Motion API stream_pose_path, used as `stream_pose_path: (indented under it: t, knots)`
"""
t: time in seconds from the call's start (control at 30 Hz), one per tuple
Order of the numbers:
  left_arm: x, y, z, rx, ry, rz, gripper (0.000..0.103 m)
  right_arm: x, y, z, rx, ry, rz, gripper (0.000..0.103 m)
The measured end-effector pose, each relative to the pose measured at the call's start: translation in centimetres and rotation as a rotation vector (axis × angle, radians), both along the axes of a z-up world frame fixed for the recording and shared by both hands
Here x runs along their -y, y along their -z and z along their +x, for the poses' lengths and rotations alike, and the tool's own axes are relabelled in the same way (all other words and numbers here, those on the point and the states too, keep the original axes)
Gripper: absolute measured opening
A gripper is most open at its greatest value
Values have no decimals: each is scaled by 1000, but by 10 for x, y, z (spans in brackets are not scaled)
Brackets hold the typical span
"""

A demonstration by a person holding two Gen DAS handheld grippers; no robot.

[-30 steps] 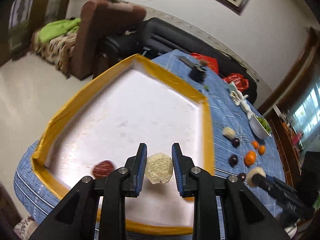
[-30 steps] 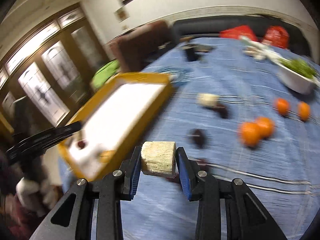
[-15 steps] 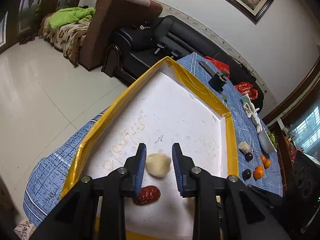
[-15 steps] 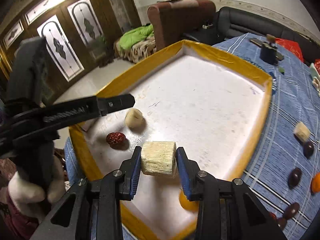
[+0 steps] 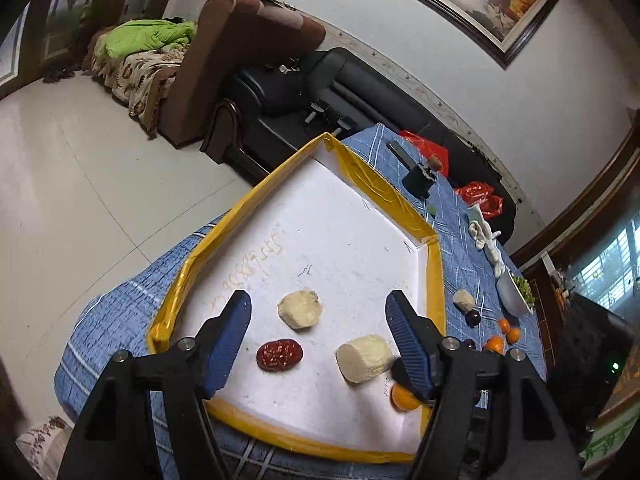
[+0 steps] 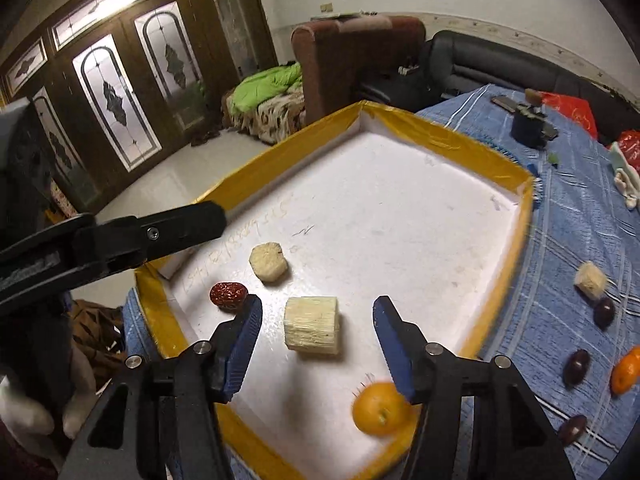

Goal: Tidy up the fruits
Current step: 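Grasp a dark plum with the right tool while the left grasps another plum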

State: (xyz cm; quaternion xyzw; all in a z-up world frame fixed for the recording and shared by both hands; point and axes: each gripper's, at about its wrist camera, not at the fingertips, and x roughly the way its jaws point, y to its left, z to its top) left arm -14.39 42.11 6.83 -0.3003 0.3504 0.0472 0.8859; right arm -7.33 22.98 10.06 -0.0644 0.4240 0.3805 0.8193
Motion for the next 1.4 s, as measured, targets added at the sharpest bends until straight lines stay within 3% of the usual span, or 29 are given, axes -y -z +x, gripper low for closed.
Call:
stream_pose_path:
  t: [0.2, 0.3, 0.53, 0.7, 0.83, 1.07, 1.1, 1.17, 1.2, 1.4]
  knots:
    - [7, -3, -5, 1, -9, -33, 72, 78, -12, -7, -12, 114, 79, 70]
    - [22, -8, -4, 8, 23, -23, 73, 139, -9, -9, -28, 232, 90, 71]
    - [81, -11, 8, 1, 161, 30, 76, 272, 11, -17, -85, 535, 93, 72]
    - [127, -8, 16, -21, 269, 71, 76, 326, 26, -23, -136, 627, 115, 72]
    - [157, -4, 18, -38, 321, 95, 76, 324, 29, -16, -163, 583, 134, 72]
    - [200, 2, 12, -62, 433, 213, 76, 257, 25, 6, -142, 412, 112, 72]
    - [204, 3, 11, -63, 447, 232, 76, 245, 26, 10, -138, 389, 100, 71]
    - [210, 6, 9, -69, 470, 258, 76, 230, 29, 18, -143, 358, 89, 56]
    - [212, 7, 8, -72, 479, 264, 76, 221, 32, 24, -156, 339, 89, 53]
    - [227, 12, 9, -68, 542, 298, 76, 197, 49, 37, -204, 312, 63, 53]
